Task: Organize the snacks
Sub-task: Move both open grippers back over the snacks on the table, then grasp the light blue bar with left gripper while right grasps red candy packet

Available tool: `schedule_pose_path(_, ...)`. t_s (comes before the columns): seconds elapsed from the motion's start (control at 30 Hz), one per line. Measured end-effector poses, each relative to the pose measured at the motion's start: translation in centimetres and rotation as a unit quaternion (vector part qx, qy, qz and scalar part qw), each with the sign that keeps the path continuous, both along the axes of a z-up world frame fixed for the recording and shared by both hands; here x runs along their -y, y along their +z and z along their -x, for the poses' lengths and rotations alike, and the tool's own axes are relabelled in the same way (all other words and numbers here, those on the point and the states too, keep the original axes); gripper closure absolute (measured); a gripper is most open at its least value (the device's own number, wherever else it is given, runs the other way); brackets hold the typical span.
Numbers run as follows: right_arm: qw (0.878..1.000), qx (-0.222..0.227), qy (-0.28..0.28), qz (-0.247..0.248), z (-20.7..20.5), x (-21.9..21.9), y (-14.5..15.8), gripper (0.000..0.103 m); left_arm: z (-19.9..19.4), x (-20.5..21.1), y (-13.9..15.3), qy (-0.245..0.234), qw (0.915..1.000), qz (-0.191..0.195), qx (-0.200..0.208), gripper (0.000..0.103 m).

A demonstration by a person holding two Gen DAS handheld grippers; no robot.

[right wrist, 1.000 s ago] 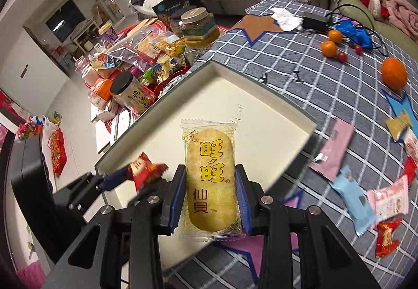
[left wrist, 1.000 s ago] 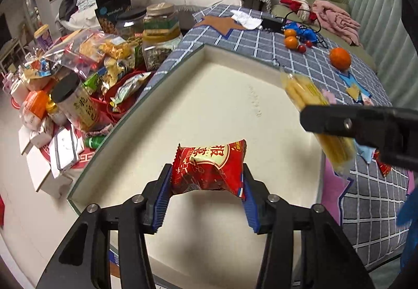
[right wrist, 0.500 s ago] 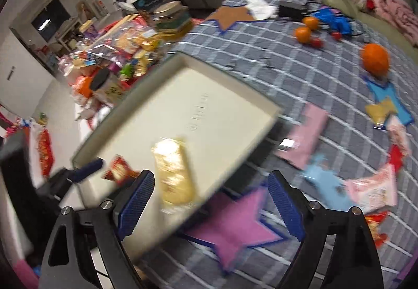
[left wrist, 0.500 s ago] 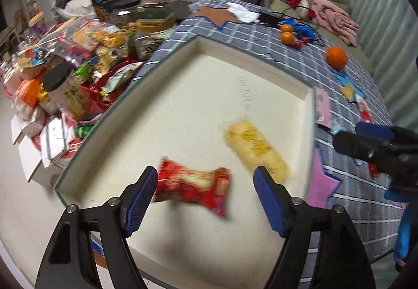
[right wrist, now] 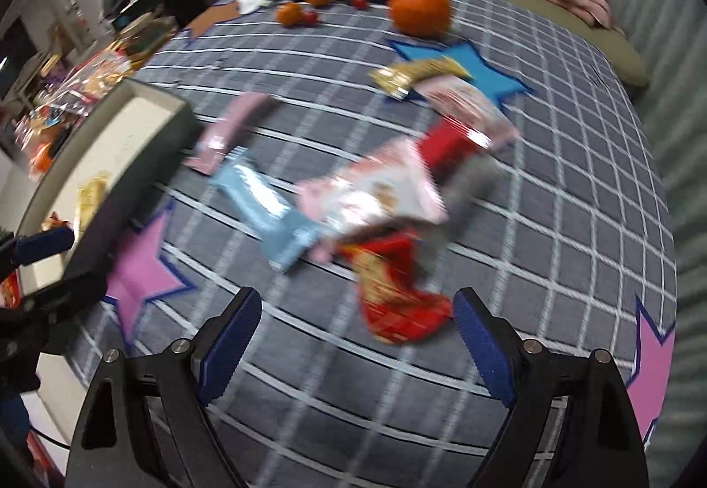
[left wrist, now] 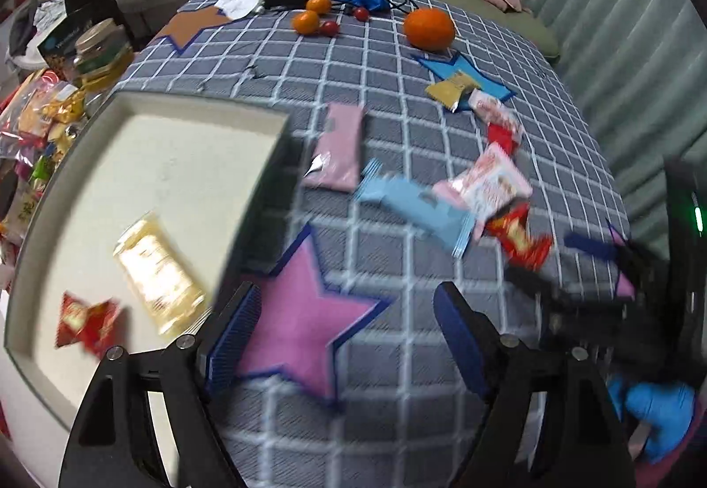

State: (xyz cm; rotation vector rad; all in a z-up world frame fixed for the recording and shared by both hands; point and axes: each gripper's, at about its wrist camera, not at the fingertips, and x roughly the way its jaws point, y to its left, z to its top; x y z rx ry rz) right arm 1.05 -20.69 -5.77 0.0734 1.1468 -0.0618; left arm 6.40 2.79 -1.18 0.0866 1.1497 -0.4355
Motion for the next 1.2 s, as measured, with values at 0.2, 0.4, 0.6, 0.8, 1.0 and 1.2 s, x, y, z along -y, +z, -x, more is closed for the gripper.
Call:
schedule_pose_path(0.2,1.000,0.011,-0.007,-0.002,1.1,2.0,-0.7,0.013,-2.6,5.1,-0.2,0.007,0.9960,-0.047,0.075,0.020)
schedule_pose_path(0.4,0.999,0.023,0.023,-0.007,-0.2,1.4,-1.3,0.013,-5.1,7.7,-3.2,-0.015,0.9947,-0.085,0.055,0.020)
schedule_pose_path(0.6,0.999,0.021,0.023,0.004,-1.0,0.9,-2.2,0.055,-3.5,8.0,-5.3,-0.058,0.9913,-0.109,0.045,0.020)
schedule_pose_path(0.8,1.000,0.024,0.000,-0.015,2.8,1.8,-2.2,0.065,1.0,5.9,-5.3,-0.112,0.9832,-0.110,0.092,0.020)
schedule_pose_path(1.0,0.999,0.030,-0.037,-0.013,6.8,2.9,-1.8,0.054,1.1,4.8,-3.7,-0.082,0.9870,-0.089,0.106,0.019)
schedule_pose_path(1.2,0.997,0.046,-0.064,-0.013,6.1,3.5,-0.8,0.015,-1.0,7.1,-5.3,-0.067,0.9893,-0.104,0.078,0.019)
